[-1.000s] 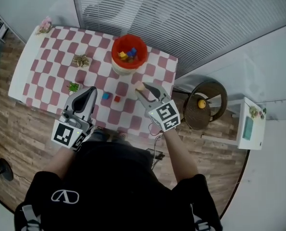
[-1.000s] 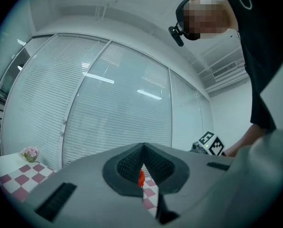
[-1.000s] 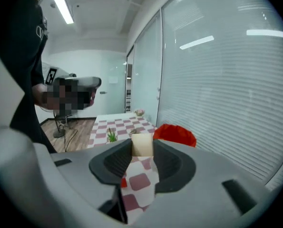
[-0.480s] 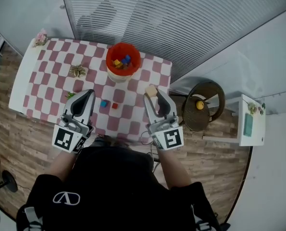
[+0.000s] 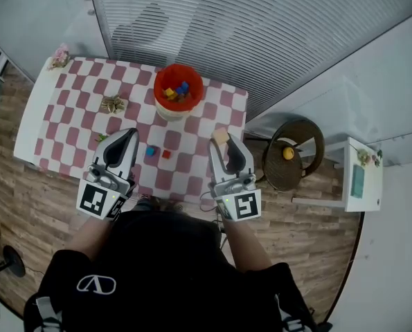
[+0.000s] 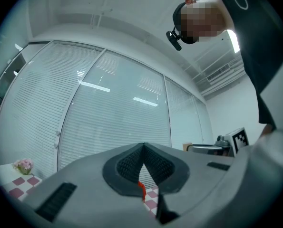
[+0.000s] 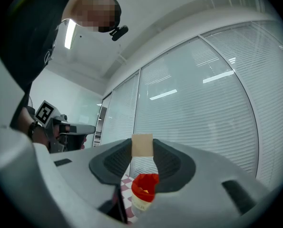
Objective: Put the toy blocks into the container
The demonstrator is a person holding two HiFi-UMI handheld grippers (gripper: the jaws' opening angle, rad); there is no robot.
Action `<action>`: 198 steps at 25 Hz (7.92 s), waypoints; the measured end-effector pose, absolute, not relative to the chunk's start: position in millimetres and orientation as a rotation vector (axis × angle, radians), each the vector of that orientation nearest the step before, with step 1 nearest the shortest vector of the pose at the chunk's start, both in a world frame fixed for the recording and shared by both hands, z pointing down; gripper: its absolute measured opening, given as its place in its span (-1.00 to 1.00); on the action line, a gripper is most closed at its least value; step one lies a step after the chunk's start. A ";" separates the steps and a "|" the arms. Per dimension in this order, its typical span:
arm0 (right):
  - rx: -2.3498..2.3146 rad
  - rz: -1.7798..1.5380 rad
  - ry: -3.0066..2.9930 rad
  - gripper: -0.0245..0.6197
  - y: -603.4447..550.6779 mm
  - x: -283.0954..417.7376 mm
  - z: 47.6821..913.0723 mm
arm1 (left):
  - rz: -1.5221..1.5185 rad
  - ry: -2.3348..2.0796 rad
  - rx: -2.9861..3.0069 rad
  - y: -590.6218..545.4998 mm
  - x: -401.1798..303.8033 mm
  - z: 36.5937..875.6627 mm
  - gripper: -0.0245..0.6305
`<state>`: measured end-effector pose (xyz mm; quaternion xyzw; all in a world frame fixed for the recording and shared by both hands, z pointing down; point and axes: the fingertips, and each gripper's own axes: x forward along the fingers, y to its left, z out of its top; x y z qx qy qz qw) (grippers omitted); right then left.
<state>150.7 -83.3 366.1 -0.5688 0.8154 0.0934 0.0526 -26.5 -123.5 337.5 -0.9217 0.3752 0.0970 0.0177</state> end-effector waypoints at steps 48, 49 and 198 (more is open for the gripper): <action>-1.882 -0.055 2.748 -0.48 -327.8 124.6 513.4 | 0.155 1.354 -2.854 -109.4 -85.6 374.7 -0.91; -1.885 -0.079 2.763 -0.48 -328.9 123.8 519.8 | 0.153 1.354 -2.855 -108.8 -85.4 375.2 -0.91; -1.440 0.281 2.592 -0.49 -103.9 82.6 373.4 | 0.280 1.290 -2.884 -123.3 -68.4 363.0 -0.91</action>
